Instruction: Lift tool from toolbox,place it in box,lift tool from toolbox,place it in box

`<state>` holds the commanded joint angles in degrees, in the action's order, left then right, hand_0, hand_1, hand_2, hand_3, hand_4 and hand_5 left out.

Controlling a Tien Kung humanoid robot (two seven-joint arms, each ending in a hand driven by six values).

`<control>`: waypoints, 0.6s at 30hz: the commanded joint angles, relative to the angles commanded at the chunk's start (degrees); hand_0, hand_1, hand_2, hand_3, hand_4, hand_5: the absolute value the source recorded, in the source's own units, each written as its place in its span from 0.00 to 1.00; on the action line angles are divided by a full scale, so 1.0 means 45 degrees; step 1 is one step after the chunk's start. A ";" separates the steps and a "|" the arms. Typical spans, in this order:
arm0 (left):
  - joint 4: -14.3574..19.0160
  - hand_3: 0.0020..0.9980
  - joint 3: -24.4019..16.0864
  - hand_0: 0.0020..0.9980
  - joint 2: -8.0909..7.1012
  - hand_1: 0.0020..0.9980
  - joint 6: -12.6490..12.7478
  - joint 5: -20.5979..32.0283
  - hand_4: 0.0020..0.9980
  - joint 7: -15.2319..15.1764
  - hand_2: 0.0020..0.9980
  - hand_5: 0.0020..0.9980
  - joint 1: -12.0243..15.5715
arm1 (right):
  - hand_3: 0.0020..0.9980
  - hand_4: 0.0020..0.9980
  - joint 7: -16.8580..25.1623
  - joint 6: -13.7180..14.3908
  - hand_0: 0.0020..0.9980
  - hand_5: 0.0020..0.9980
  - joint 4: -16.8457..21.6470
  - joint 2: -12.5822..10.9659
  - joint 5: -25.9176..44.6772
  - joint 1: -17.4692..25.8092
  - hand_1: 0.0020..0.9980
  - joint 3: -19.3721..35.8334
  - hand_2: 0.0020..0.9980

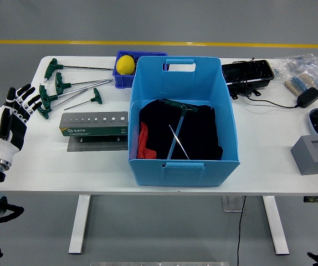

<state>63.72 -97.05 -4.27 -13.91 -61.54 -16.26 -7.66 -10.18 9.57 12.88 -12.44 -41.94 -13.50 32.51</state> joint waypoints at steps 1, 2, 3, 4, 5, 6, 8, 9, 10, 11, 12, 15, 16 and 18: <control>0.0037 0.80 -0.0008 0.81 0.0006 0.83 -0.0011 -0.0004 1.00 0.0012 0.88 0.84 -0.0011 | 0.54 0.77 -0.0007 -0.0007 0.62 0.65 0.0003 -0.0001 -0.0035 0.0007 0.60 0.0012 0.66; 0.0068 0.80 -0.0013 0.81 0.0013 0.83 -0.0020 -0.0015 1.00 0.0019 0.88 0.84 -0.0019 | 0.54 0.77 -0.0012 -0.0012 0.62 0.65 0.0005 -0.0003 -0.0058 0.0012 0.60 0.0020 0.66; 0.0107 0.79 -0.0021 0.80 0.0026 0.83 -0.0030 -0.0042 1.00 0.0026 0.88 0.85 -0.0026 | 0.54 0.77 -0.0016 -0.0016 0.62 0.65 0.0008 -0.0006 -0.0079 0.0019 0.60 0.0029 0.66; 0.0151 0.79 -0.0025 0.80 0.0043 0.83 -0.0040 -0.0078 1.00 0.0032 0.88 0.85 -0.0029 | 0.54 0.77 -0.0018 -0.0019 0.62 0.65 0.0009 -0.0008 -0.0096 0.0028 0.60 0.0038 0.66; 0.0182 0.79 -0.0025 0.80 0.0052 0.83 -0.0049 -0.0108 1.00 0.0039 0.88 0.85 -0.0031 | 0.54 0.77 -0.0019 -0.0021 0.62 0.65 0.0008 -0.0008 -0.0118 0.0033 0.60 0.0049 0.66; 0.0199 0.79 -0.0024 0.80 0.0056 0.83 -0.0056 -0.0138 1.00 0.0046 0.88 0.85 -0.0034 | 0.54 0.77 -0.0019 -0.0025 0.62 0.65 0.0008 -0.0010 -0.0138 0.0036 0.60 0.0057 0.66; 0.0228 0.79 -0.0054 0.80 0.0057 0.83 -0.0133 -0.0348 1.00 0.0058 0.88 0.85 -0.0034 | 0.54 0.77 -0.0026 -0.0039 0.62 0.65 0.0010 -0.0015 -0.0195 0.0038 0.60 0.0086 0.66; 0.0241 0.78 -0.0075 0.80 0.0057 0.81 -0.0181 -0.0471 1.00 0.0063 0.85 0.85 -0.0033 | 0.54 0.77 -0.0029 -0.0043 0.62 0.65 0.0010 -0.0016 -0.0217 0.0037 0.60 0.0099 0.66; 0.0258 0.78 -0.0091 0.80 0.0053 0.81 -0.0235 -0.0619 1.00 0.0063 0.85 0.85 -0.0028 | 0.54 0.77 -0.0030 -0.0044 0.62 0.65 0.0010 -0.0016 -0.0231 0.0035 0.60 0.0103 0.66; 0.0275 0.78 -0.0098 0.80 0.0051 0.81 -0.0270 -0.0719 1.00 0.0060 0.85 0.85 -0.0021 | 0.54 0.77 -0.0030 -0.0043 0.62 0.65 0.0010 -0.0014 -0.0240 0.0035 0.60 0.0107 0.66; 0.0300 0.78 -0.0105 0.80 0.0054 0.81 -0.0296 -0.0792 1.00 0.0057 0.85 0.85 -0.0014 | 0.54 0.77 -0.0032 -0.0040 0.62 0.65 0.0009 -0.0011 -0.0251 0.0034 0.60 0.0113 0.66; 0.0349 0.78 -0.0139 0.79 0.0088 0.81 -0.0274 -0.0801 1.00 0.0050 0.86 0.86 -0.0040 | 0.54 0.77 -0.0031 -0.0045 0.62 0.65 0.0014 -0.0009 -0.0255 0.0028 0.60 0.0102 0.66; 0.0372 0.78 -0.0140 0.79 0.0088 0.81 -0.0261 -0.0789 1.00 0.0047 0.86 0.86 -0.0060 | 0.54 0.77 -0.0028 -0.0048 0.62 0.65 0.0017 -0.0004 -0.0245 0.0027 0.60 0.0087 0.66; 0.0404 0.78 -0.0141 0.79 0.0079 0.81 -0.0252 -0.0785 1.00 0.0048 0.86 0.86 -0.0076 | 0.54 0.77 -0.0021 -0.0055 0.62 0.65 0.0025 -0.0004 -0.0230 0.0021 0.60 0.0054 0.66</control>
<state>65.54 -97.68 -3.92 -15.04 -65.07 -16.05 -8.00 -10.27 9.32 12.99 -12.46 -42.98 -13.41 32.75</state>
